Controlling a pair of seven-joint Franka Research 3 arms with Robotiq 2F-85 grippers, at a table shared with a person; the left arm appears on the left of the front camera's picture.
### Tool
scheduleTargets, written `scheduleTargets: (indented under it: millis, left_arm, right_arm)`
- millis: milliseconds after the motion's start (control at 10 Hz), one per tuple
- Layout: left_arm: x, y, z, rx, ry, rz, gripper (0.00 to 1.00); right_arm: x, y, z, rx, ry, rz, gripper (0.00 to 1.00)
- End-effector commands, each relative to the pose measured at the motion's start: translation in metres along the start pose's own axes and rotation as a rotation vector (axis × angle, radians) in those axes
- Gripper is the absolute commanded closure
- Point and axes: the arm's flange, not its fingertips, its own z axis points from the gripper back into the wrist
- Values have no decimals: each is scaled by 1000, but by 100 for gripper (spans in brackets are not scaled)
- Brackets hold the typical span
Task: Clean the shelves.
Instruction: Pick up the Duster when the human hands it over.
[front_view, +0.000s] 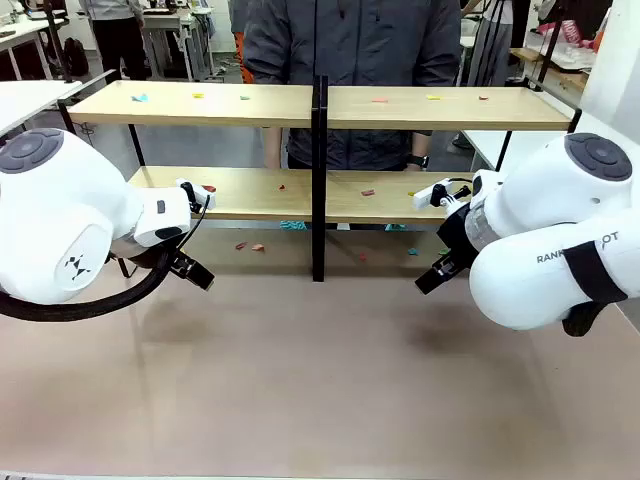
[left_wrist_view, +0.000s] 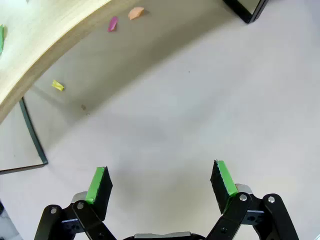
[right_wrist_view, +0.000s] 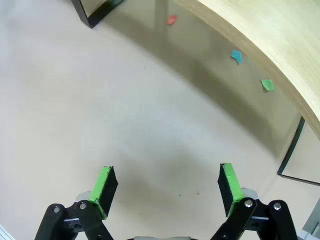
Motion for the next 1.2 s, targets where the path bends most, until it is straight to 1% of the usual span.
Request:
scheduleTargets:
  millis: [0,1000,1100]
  left_arm:
    - [0,0,0,0,0,0,0]
    - [0,0,0,0,0,0,0]
    - [0,0,0,0,0,1,0]
  right_arm:
    - [0,0,0,0,0,0,0]
    - [0,0,0,0,0,1,0]
    - [4,3,20,-22,-2,30,0]
